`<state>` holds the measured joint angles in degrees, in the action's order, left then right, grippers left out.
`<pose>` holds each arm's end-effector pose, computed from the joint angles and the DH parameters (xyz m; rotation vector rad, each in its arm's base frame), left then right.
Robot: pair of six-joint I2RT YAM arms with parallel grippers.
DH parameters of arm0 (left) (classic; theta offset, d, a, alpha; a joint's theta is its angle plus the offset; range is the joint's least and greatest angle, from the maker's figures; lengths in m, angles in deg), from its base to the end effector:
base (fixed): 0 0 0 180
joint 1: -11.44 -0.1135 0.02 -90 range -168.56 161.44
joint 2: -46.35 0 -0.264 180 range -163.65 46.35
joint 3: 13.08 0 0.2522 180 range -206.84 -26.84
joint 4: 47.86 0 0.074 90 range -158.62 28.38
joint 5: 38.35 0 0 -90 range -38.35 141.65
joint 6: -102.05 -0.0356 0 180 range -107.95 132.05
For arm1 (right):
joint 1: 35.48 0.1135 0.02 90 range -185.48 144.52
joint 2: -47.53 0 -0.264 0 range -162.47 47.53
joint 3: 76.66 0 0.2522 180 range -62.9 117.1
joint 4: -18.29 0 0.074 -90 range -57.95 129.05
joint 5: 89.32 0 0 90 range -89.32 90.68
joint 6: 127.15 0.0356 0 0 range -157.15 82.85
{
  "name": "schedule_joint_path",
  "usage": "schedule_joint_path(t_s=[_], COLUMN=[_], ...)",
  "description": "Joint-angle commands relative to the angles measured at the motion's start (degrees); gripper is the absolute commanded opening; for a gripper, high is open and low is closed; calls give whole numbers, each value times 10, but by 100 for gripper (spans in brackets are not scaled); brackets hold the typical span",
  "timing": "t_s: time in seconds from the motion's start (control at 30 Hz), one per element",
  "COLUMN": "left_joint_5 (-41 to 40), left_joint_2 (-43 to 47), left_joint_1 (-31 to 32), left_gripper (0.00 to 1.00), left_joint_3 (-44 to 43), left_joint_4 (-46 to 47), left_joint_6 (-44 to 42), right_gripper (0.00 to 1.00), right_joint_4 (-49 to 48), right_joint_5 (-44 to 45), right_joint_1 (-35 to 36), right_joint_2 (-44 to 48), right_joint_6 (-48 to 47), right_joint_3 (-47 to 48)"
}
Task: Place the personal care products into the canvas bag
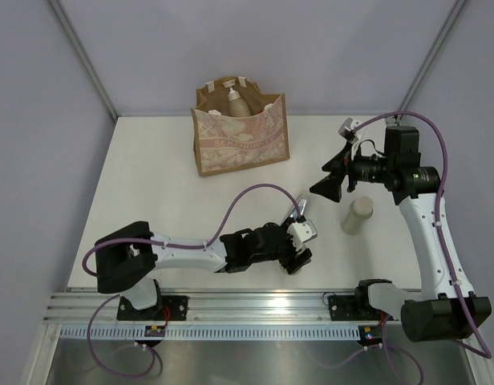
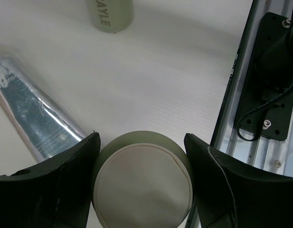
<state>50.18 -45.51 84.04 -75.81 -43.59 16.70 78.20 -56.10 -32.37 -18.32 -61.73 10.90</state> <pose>0.1050 -0.3321 0.2085 1.1621 1.7554 -0.8183 0.2178 0.0417 0.3899 -0.9637 1.7712 0.8593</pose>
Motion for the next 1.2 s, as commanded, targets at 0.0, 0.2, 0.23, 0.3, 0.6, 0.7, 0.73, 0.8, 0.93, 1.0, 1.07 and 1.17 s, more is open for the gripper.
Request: schedule_joint_path(t_s=[0.0, 0.2, 0.23, 0.3, 0.6, 0.7, 0.73, 0.8, 0.93, 1.0, 1.07, 1.17], left_joint_5=[-14, -18, -23, -29, 89, 112, 121, 147, 160, 159, 151, 138], left_joint_2=[-12, 1, 16, 34, 110, 107, 106, 104, 75, 49, 13, -34], left_joint_1=[3, 2, 0, -11, -154, -212, -230, -282, -353, -382, -407, -435], left_gripper=[65, 12, 7, 0, 0, 0, 0, 0, 0, 0, 0, 0], left_joint_3=[-16, -5, -8, -27, -128, -189, -204, -230, -354, -414, -484, -555], left_joint_4=[30, 4, -4, -47, -177, -234, -243, -249, -249, -255, -239, -201], left_joint_6=[4, -2, -7, -6, 104, 143, 154, 191, 244, 277, 302, 354], right_gripper=[99, 100, 99, 99, 100, 100, 100, 100, 100, 100, 99, 99], right_joint_4=[-17, -23, -24, -26, -71, -78, -80, -83, -93, -104, -106, -109], right_joint_5=[-21, -26, -26, -26, -26, -25, -26, -26, -27, -29, -32, -33], right_joint_1=[-9, -14, -14, -16, -27, -27, -27, -44, -50, -52, -54, -56], right_joint_2=[18, 23, 23, 22, 23, 26, 27, 28, 29, 31, 33, 37], right_joint_6=[9, 15, 15, 20, 62, 66, 67, 70, 76, 85, 87, 85], right_joint_3=[-3, -9, -7, -5, -35, -42, -44, -46, -54, -62, -65, -68])
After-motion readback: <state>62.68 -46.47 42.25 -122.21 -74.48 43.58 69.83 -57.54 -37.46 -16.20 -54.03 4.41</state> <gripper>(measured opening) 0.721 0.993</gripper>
